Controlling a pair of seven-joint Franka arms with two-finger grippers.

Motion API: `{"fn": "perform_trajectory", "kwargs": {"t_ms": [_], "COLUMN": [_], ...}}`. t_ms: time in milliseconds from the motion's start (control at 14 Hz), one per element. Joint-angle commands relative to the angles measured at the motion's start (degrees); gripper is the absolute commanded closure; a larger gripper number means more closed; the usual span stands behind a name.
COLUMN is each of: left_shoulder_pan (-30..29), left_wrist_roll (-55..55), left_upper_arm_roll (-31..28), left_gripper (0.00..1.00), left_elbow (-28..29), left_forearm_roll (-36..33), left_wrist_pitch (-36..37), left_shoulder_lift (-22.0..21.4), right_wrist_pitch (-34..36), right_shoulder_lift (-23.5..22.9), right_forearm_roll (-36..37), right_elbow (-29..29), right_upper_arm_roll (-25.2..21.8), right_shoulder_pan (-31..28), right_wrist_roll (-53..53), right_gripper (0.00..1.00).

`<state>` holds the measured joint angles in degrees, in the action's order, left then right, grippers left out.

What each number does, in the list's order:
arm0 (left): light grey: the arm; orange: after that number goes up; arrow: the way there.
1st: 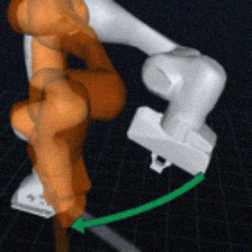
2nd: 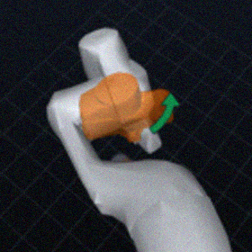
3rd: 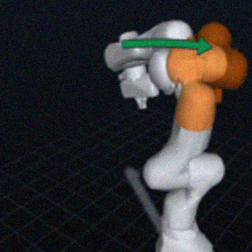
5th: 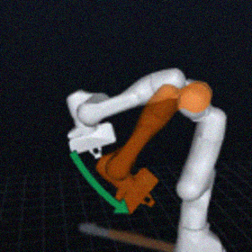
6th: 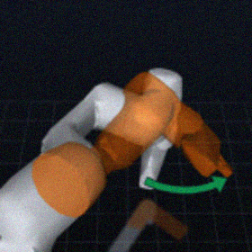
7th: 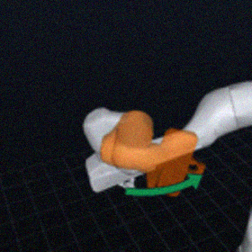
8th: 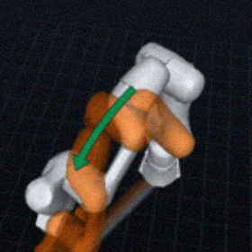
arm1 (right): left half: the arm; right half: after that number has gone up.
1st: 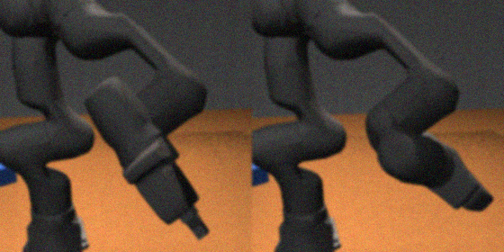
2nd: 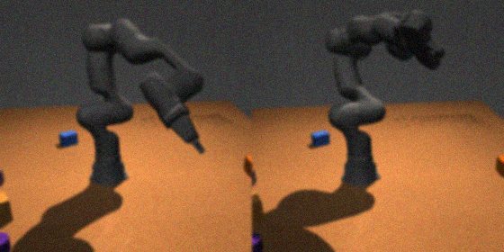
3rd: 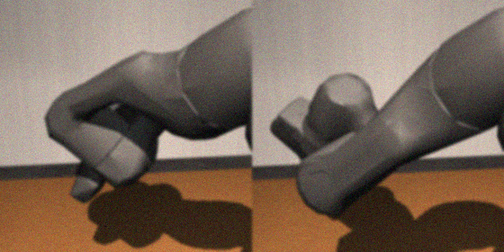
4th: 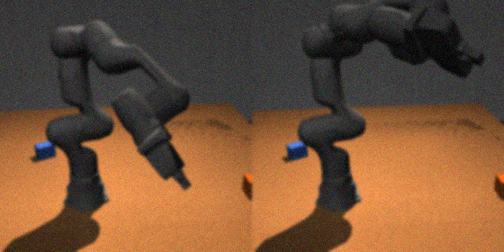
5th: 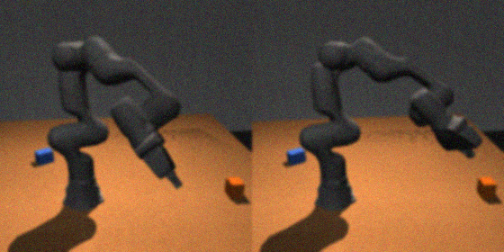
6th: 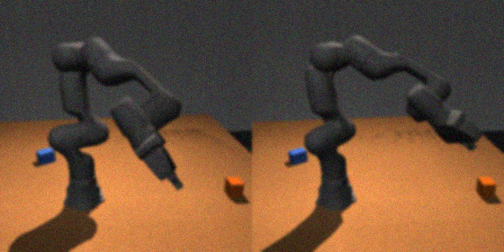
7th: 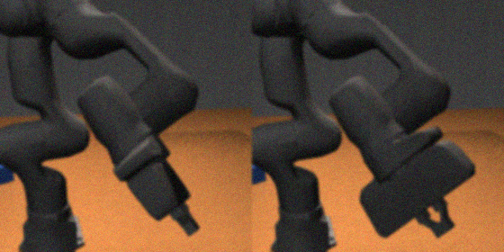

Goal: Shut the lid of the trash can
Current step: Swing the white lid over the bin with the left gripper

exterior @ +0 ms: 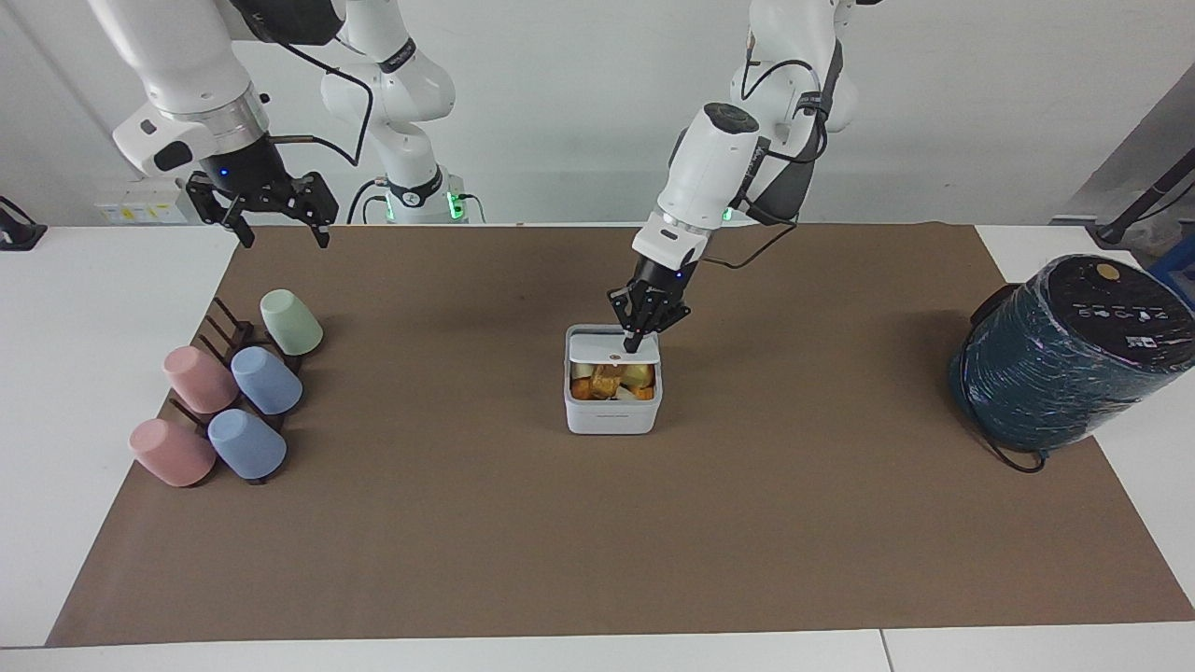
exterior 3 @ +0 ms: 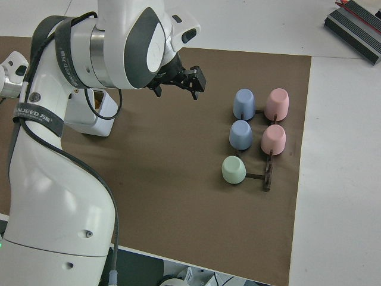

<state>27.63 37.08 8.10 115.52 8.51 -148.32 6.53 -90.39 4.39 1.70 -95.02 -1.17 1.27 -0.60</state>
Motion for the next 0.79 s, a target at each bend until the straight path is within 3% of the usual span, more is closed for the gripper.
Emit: {"fn": "perform_trajectory", "kwargs": {"t_ms": [0, 286, 714], "left_shoulder_pan": [-0.4, -0.4, 0.3], "left_wrist_roll": [0.1, 0.3, 0.2], "left_upper_arm_roll": [0.2, 0.2, 0.2], "left_gripper": [1.0, 1.0, 1.0], "left_elbow": [0.1, -2.0, -2.1], "left_forearm_roll": [1.0, 1.0, 1.0], "left_wrist_pitch": [-3.0, -5.9, -8.0], "left_shoulder_lift": [2.0, 6.3, 9.4], "right_wrist_pitch": [0.3, 0.3, 0.3], "right_shoulder_lift": [1.2, 1.2, 1.2], "right_forearm_roll": [-0.7, -0.7, -0.7], "right_elbow": [-1.1, -1.1, -1.1], "right_upper_arm_roll": [0.2, 0.2, 0.2], "right_shoulder_pan": [-0.5, -0.5, -0.5], "right_wrist_roll": [1.6, 1.6, 1.6], "right_gripper": [0.0, 0.0, 0.0]}}
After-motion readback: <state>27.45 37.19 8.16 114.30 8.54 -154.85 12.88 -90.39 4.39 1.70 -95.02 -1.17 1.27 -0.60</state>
